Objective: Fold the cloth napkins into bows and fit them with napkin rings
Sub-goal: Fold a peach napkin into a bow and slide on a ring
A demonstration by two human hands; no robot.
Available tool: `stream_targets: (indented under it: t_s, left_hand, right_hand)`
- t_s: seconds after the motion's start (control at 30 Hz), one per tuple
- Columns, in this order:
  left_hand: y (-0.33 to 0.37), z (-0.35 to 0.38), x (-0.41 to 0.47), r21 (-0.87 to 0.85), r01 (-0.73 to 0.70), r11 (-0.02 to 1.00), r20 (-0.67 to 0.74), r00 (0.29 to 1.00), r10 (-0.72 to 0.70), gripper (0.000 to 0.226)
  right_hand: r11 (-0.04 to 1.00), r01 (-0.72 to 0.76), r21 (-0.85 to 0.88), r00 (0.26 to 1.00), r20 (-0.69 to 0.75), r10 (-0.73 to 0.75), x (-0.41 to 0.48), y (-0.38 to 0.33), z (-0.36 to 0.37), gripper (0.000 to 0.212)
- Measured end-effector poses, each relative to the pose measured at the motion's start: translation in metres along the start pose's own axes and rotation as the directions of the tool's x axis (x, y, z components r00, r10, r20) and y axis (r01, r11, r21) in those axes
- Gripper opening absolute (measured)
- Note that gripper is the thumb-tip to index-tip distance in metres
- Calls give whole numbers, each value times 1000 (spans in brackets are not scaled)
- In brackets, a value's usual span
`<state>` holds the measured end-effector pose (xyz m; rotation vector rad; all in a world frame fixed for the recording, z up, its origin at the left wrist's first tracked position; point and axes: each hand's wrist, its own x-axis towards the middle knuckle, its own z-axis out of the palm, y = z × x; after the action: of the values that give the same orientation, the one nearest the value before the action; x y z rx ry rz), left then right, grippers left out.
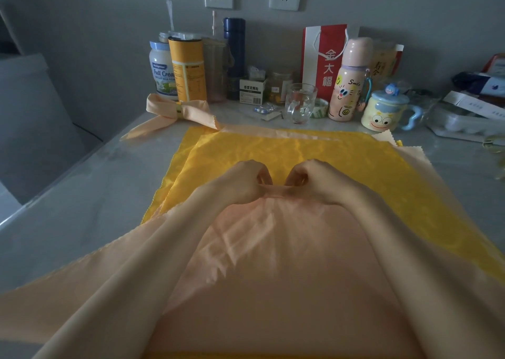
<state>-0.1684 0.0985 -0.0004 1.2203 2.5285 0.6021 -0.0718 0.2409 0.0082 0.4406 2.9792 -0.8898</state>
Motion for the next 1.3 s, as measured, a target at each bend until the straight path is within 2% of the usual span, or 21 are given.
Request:
stream_targets:
  t_s: [0.17, 0.3, 0.33, 0.47, 0.6, 0.67, 0.73, 0.83, 0.9, 0.97, 1.0, 1.07, 1.17, 1.3]
  left_hand:
    - [1, -2, 0, 5, 2, 1000, 21, 1000, -2, 32]
    - [5, -8, 0, -31, 11, 999, 19, 1000, -11, 30]
    - [5, -8, 0, -29, 24, 999, 18, 1000, -23, 30]
    - [6, -6, 0, 0, 76, 997, 44, 996, -76, 30]
    - [9, -6, -2, 21, 83, 996, 97, 992, -85, 23]
    - [12, -5, -3, 52, 83, 995, 139, 986, -90, 18]
    - [15, -5, -4, 87, 81, 993, 154, 984, -94, 16]
    - [18, -3, -3, 116, 90, 989, 136, 985, -106, 24]
    - [18, -2, -2, 125, 111, 986, 148, 981, -129, 23]
    - [16, -1, -2, 86, 120, 989, 195, 971, -134, 17]
    - [14, -1, -4, 47, 123, 991, 206, 970, -130, 12]
    - [10, -1, -7, -42, 133, 990, 214, 969, -121, 18]
    - [4, 0, -13, -212, 181, 960, 218, 967, -134, 18]
    - [1, 3, -16, -307, 189, 933, 170, 975, -142, 15]
  right_hand:
    - [1000, 4, 12, 1000, -18, -4, -2, -4, 3, 60]
    - [997, 30, -72, 1000, 10, -30, 0, -5, 6, 16]
    - [996, 37, -78, 999, 17, -36, 0, -5, 6, 13]
    - [994, 55, -95, 997, 53, -50, -1, -9, 1, 19]
    - [990, 21, -137, 976, 215, 9, -4, -10, -8, 17]
    - [988, -14, -153, 969, 242, 51, -7, -13, -13, 14]
    - [989, -27, -144, 982, 182, 53, -5, -15, -13, 17]
    - [990, 34, -140, 995, -87, -46, 2, -18, 13, 27]
    - [965, 36, -258, 970, -223, -96, 8, -16, 39, 13]
    - [931, -23, -364, 976, -209, -57, 11, -8, 56, 29]
    - [931, -49, -361, 979, -201, -26, 12, -5, 58, 37]
    - [934, -93, -344, 983, -183, 31, 13, -2, 57, 48]
    - [935, -118, -334, 989, -119, 82, 17, -1, 57, 58]
    - [935, -167, -313, 981, -144, 127, 10, 19, 47, 65]
